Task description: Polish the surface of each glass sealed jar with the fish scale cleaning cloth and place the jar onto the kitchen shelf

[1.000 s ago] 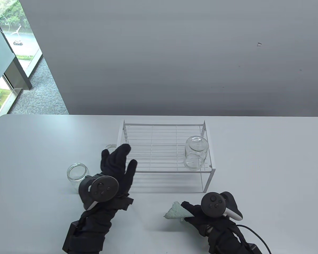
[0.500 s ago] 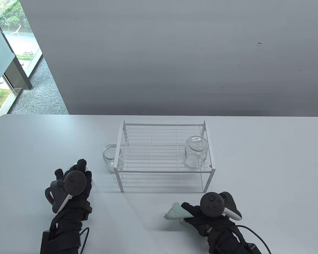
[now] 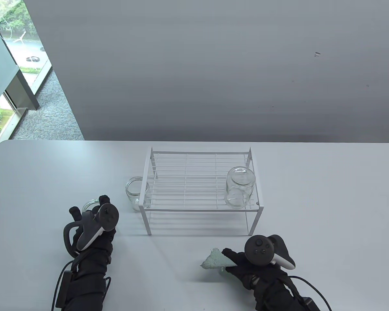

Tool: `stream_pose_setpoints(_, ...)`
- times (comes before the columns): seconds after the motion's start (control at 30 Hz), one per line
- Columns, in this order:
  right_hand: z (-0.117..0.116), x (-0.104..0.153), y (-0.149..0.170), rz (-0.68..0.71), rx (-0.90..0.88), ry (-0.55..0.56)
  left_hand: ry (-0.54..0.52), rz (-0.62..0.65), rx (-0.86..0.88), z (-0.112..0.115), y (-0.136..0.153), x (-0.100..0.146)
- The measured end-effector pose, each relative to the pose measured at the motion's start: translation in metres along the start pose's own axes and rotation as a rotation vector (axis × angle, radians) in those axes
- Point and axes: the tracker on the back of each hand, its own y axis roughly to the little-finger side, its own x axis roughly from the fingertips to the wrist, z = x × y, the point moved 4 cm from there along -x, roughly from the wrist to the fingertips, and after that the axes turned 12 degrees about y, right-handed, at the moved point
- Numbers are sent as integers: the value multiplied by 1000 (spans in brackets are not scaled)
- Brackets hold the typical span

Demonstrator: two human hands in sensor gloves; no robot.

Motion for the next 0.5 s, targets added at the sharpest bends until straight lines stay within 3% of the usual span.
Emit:
stream_pose_setpoints(0.23,2,0,0,8,2,17,-33,65,-28,-5,-6,15)
stream_pose_setpoints(0.5,12,1,-4,40,14,108,151,197,40,-25,-40,55)
